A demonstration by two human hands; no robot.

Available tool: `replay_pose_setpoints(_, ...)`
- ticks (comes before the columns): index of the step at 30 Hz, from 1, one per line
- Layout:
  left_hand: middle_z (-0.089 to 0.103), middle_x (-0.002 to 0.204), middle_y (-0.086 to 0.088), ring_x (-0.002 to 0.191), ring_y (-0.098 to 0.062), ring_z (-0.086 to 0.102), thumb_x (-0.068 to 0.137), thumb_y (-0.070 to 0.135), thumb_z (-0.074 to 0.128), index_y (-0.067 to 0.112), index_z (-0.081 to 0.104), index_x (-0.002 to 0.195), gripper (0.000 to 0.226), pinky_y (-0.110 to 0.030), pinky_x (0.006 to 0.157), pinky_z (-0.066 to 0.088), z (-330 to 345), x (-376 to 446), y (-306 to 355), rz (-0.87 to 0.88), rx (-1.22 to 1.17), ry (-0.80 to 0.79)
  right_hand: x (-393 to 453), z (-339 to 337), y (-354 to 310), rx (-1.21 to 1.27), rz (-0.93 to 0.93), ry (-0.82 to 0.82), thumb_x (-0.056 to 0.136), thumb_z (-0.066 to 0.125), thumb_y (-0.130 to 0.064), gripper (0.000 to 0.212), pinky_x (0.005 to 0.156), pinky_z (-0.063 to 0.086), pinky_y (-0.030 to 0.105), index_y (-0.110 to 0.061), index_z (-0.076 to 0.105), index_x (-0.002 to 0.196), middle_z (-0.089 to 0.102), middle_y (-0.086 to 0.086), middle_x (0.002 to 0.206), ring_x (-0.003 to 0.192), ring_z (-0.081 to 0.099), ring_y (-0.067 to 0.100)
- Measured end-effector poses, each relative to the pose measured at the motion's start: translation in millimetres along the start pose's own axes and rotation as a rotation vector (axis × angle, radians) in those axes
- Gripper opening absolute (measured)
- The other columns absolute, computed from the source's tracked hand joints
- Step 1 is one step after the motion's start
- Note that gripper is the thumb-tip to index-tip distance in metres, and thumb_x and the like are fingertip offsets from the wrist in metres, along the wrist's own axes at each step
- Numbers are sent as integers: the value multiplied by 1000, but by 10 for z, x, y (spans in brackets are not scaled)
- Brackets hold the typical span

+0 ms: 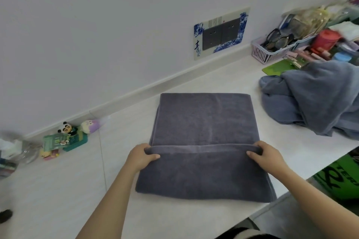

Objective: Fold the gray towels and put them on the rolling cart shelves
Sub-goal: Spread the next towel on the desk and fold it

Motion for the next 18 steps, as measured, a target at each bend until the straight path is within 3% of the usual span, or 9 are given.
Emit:
replay_pose_setpoints(2,68,102,-6,89,-21,64,79,27,76,13,64,99,26,-33,77,52,-56,-21,66,-16,-423,2,-14,-120,-12,130,-10,85,85,64,-16,9,58,37,24,-16,55,82,63,2,79,76,57,20)
replay_pose_setpoints(5,66,100,-3,90,-21,63,84,28,70,13,62,105,27,-34,77,52,-133,32,185,-31,-619,148,34,-226,-41,241,19,195,85,62,-14,6,58,38,22,-12,56,83,61,2,78,71,54,15)
replay_pose_setpoints(11,56,92,-3,86,-24,53,95,31,52,6,54,99,25,-33,70,41,100,209,276,-5,-258,260,292,-5,53,93,107,162,87,65,-22,28,71,37,31,-8,51,106,56,5,99,93,55,30)
replay_pose_setpoints(14,56,78,-6,75,-29,54,98,29,48,7,47,84,26,-33,60,37,40,234,271,30,-190,397,340,-7,95,114,118,216,91,58,-20,14,72,41,34,-12,49,99,62,11,103,85,53,26)
replay_pose_setpoints(18,60,82,-11,74,-30,54,98,32,45,8,47,84,28,-34,60,40,106,316,236,-13,-126,422,365,4,141,142,142,227,94,53,-16,7,71,41,33,-14,47,97,62,12,104,82,51,24)
Point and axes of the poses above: each hand's wrist, its own x-axis towards the middle knuckle, its own z-axis out of the palm, y = z × x, the point moved 9 cm from there along x, towards the middle knuckle
